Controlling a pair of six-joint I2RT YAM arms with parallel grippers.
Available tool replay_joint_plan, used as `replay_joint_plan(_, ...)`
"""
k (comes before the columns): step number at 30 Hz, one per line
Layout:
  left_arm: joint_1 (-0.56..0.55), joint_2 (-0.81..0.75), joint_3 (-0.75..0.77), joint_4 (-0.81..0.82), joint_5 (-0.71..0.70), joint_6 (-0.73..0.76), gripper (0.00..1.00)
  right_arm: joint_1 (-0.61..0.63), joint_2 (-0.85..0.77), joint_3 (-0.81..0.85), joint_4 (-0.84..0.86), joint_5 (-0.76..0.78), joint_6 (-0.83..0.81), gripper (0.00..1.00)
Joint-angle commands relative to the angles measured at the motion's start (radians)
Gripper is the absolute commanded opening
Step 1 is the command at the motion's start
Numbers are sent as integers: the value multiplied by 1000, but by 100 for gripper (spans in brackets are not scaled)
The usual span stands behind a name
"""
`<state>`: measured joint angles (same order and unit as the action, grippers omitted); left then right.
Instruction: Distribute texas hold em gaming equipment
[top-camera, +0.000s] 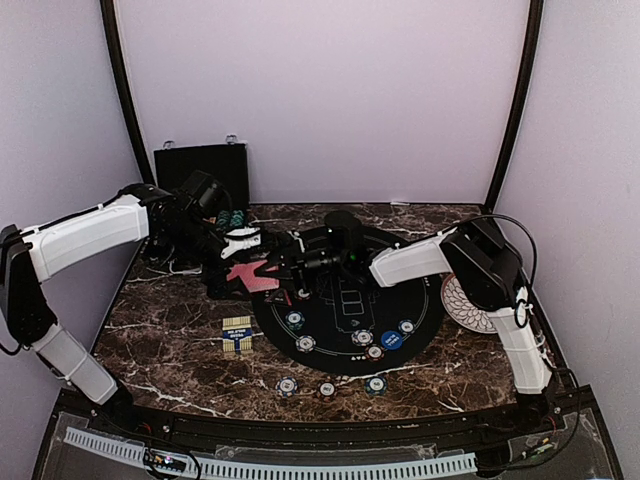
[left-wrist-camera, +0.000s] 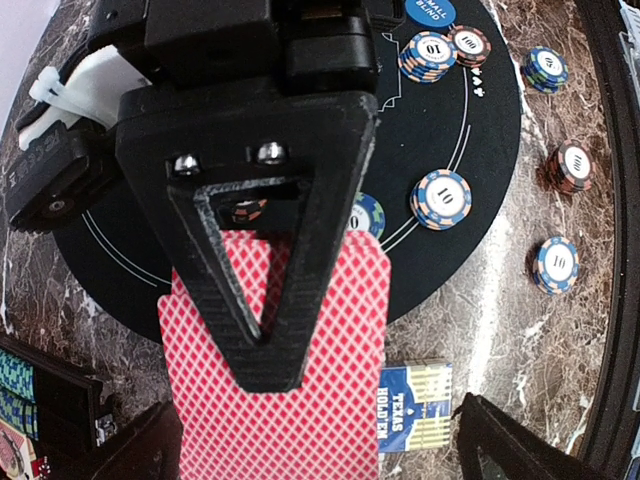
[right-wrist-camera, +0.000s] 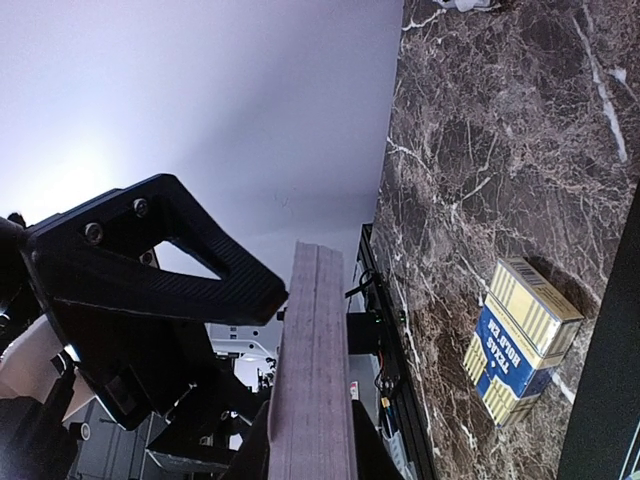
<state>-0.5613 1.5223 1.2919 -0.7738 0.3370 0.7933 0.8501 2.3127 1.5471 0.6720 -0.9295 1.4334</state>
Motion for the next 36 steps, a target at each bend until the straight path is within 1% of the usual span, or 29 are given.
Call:
replay_joint_plan(1,-8,2,-11,51,-28,4,99,7,-61,-1,126,-26,30,6)
replay_joint_plan(5,-14,24,-8,71,-55,5,99,9,-59,-9,158,-34,49,6)
replay_joint_plan(10,-20,47,-2,62,-42,23,99,10,-60,-8,172,-44,59,6)
replay_joint_plan(18,-23,56,21,55,-50,22,99,8,-53,-11,115,-52,17,5)
replay_joint_plan(19,-24,55,24,56,-52,23,98,8,-51,-10,102,-51,9,5)
replay_joint_plan(21,-24,55,27,57,-57,24,93,6,-52,-7,82,-49,-5,4)
replay_joint_plan(23,-23,58,28,59,-58,24,86,6,-51,-5,80,-51,-6,4)
replay_joint_plan(24,-24,59,29,59,-58,23,80,6,-52,-3,80,-50,-7,4)
replay_joint_plan(25,-24,65,30,59,-57,23,77,6,-52,-2,79,-50,-8,4)
replay_joint_plan(26,-25,67,32,57,-55,21,71,6,-51,-1,77,-50,-9,4)
replay_joint_plan(27,-26,73,34,51,-52,21,69,6,-52,-2,77,-51,-9,4)
replay_joint_plan(28,-29,76,40,47,-50,21,64,6,-50,-2,78,-52,-8,4)
replay_joint_plan(30,-31,84,46,38,-48,22,59,6,-52,-3,78,-52,-8,4)
replay_joint_plan(32,-33,87,45,30,-45,25,55,5,-50,-4,78,-51,-6,5)
replay_joint_plan(33,-34,88,45,26,-45,29,50,4,-50,-5,78,-51,-6,6)
replay_joint_plan(35,-37,88,40,25,-48,33,43,3,-48,-3,79,-50,-4,13)
replay_joint_plan(36,-37,90,39,24,-50,33,42,3,-46,-1,81,-50,-2,16)
